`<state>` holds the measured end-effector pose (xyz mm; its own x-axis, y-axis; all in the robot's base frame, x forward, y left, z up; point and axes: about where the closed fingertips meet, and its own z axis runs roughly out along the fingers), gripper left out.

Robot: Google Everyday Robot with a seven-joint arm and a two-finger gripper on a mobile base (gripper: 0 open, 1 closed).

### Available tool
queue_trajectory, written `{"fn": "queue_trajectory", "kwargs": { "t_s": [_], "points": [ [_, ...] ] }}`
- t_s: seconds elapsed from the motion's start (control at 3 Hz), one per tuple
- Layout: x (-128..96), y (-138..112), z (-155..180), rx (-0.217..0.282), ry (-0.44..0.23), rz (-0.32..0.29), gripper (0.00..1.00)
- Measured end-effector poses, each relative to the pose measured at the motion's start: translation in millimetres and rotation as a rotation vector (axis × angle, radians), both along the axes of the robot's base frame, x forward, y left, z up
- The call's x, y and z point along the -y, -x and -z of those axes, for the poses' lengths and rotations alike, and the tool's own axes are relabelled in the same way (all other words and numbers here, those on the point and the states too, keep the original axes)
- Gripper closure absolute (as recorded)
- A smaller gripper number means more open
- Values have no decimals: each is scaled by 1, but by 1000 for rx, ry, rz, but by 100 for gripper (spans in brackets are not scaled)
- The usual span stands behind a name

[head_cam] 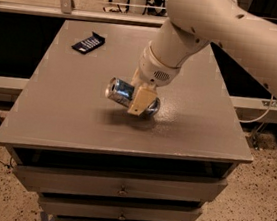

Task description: Knock redbull can over

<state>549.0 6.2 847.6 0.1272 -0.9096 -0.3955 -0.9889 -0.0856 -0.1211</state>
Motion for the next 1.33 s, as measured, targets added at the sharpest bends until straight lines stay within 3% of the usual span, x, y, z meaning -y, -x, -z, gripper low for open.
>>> {"fn": "queue_trajectory", "kwargs": {
  "t_s": [0.33, 1.0, 1.33],
  "points": [
    [0, 2, 10, -6, 49, -14, 59],
    [-7, 13, 20, -24, 72, -47, 13],
    [-9, 19, 20, -30, 64, -57, 0]
  ]
}}
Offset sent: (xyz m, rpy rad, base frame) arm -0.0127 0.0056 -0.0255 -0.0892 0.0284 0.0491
